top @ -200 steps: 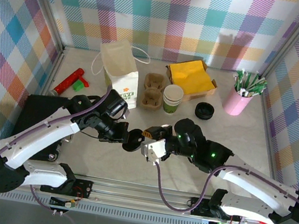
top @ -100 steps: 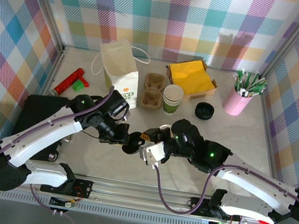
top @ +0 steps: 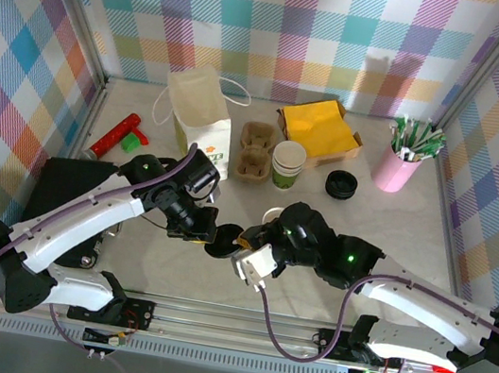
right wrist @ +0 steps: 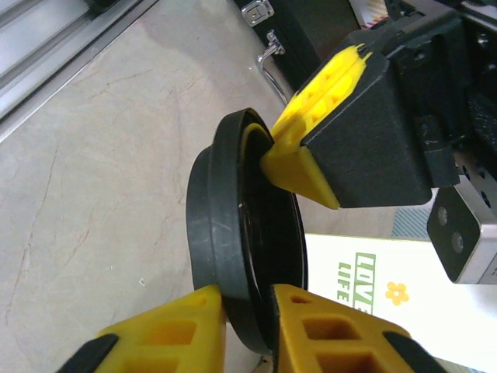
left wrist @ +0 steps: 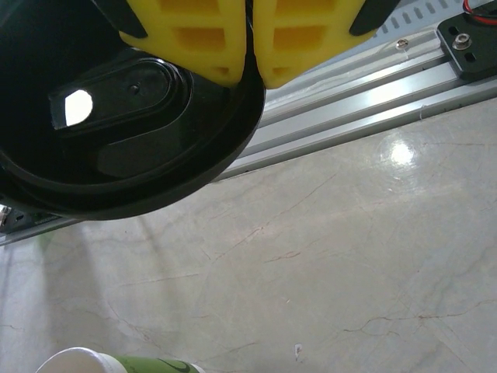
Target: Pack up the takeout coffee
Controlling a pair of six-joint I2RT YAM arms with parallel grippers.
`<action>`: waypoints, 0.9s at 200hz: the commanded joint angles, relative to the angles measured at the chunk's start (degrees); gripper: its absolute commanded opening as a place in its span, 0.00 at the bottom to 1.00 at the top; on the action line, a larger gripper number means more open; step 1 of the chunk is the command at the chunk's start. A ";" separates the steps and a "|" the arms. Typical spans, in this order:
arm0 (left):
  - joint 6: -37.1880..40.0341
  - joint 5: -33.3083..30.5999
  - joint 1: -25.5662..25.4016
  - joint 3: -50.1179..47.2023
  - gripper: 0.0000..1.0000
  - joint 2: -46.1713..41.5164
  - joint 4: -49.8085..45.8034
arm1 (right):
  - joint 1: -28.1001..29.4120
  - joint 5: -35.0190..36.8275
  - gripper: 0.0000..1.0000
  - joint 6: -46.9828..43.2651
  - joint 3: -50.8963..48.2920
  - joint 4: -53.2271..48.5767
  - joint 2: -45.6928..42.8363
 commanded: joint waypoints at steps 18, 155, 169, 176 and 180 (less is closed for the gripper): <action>1.07 5.96 0.62 2.99 0.11 -1.11 2.35 | 0.57 0.21 0.03 3.45 1.70 0.93 0.87; 3.31 -8.69 4.37 -7.63 0.65 -20.02 32.36 | -21.29 -18.48 0.00 65.67 4.83 -2.65 -3.77; 3.63 -7.81 4.37 -10.57 0.65 -19.65 36.79 | -27.95 -25.67 0.00 76.71 4.61 -1.93 -3.93; 3.71 -7.27 4.37 -11.48 0.65 -18.91 38.36 | -31.59 -29.74 0.00 81.54 4.37 -1.58 -3.65; 3.82 -6.92 4.41 -11.90 0.65 -18.39 39.09 | -33.35 -31.74 0.00 84.29 4.22 -1.36 -3.42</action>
